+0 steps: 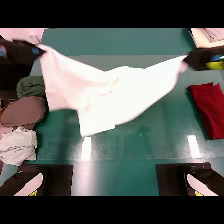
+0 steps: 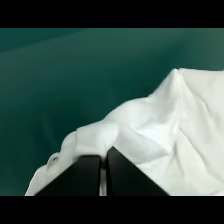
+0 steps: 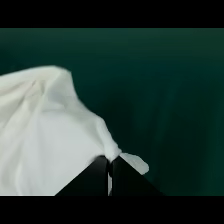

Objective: Fold the shirts.

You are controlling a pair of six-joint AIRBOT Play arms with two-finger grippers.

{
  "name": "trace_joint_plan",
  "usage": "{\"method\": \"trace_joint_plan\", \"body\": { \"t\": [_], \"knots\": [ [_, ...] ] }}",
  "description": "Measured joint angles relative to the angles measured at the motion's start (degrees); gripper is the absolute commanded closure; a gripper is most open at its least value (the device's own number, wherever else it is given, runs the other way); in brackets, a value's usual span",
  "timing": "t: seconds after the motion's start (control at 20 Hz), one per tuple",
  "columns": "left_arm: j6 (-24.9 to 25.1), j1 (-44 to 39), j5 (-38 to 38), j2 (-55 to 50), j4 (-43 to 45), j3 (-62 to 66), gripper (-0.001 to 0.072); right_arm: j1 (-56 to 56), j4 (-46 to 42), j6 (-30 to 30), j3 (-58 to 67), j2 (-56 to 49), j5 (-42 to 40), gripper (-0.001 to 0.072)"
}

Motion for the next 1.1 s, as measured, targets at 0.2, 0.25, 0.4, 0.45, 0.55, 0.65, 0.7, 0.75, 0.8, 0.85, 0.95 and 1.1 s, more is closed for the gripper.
{"method": "trace_joint_plan", "body": {
  "t": [0.2, 0.25, 0.4, 0.45, 0.55, 0.65, 0.7, 0.75, 0.8, 0.85, 0.95, 1.1],
  "knots": [
    [-0.50, 0.00, -3.69, 0.04, 0.15, 10.99, 0.0684, -4.20, -1.64, -0.98, 2.47, 5.75, 1.44, 0.0699],
    [-0.55, 0.00, -4.83, 0.02, 0.26, 13.90, 0.0684, -4.94, -1.95, -1.31, 2.73, 7.04, 1.44, 0.0699],
    [-0.70, 0.00, -7.45, 0.07, 0.28, 23.02, 0.0684, -7.06, -2.12, -1.81, 3.15, 11.41, 0.28, 0.0699],
    [-1.01, 0.00, -7.85, 0.17, 0.28, 26.01, 0.0684, -7.76, -2.27, -1.86, 3.26, 12.85, -0.20, 0.0699],
    [-1.75, 0.00, -8.70, 0.92, 0.15, 29.86, 0.0684, -9.29, -2.40, -1.99, 3.37, 15.54, -1.05, 0.0699],
    [-2.60, 0.00, -9.40, 1.86, 0.00, 31.36, 0.0684, -11.23, -2.49, -2.05, 3.41, 17.51, -1.81, 0.0699],
    [-3.17, 0.00, -10.01, 2.21, -0.07, 31.30, 0.0684, -12.26, -2.49, -2.08, 3.43, 18.01, -1.99, 0.0699],
    [-3.65, 0.00, -10.78, 2.45, -0.13, 30.47, 0.0684, -13.09, -2.43, -2.16, 3.43, 17.92, -1.90, 0.0699],
    [-4.09, 0.00, -11.78, 2.60, -0.13, 28.65, 0.0684, -13.81, -1.79, -2.36, 3.48, 17.14, -1.27, 0.0700],
    [-4.50, 0.00, -12.72, 2.69, -0.09, 26.14, 0.0684, -14.34, -0.61, -2.75, 3.48, 15.56, 0.00, 0.0699],
    [-4.90, 0.00, -13.79, 2.75, 0.07, 18.49, 0.0684, -14.91, 2.29, -3.32, 3.45, 11.02, 3.04, 0.0699],
    [-5.07, 0.00, -13.20, 2.80, 0.52, 2.23, 0.0684, -15.19, 5.70, -3.76, 3.41, 0.44, 8.72, 0.0697]
  ]
}}
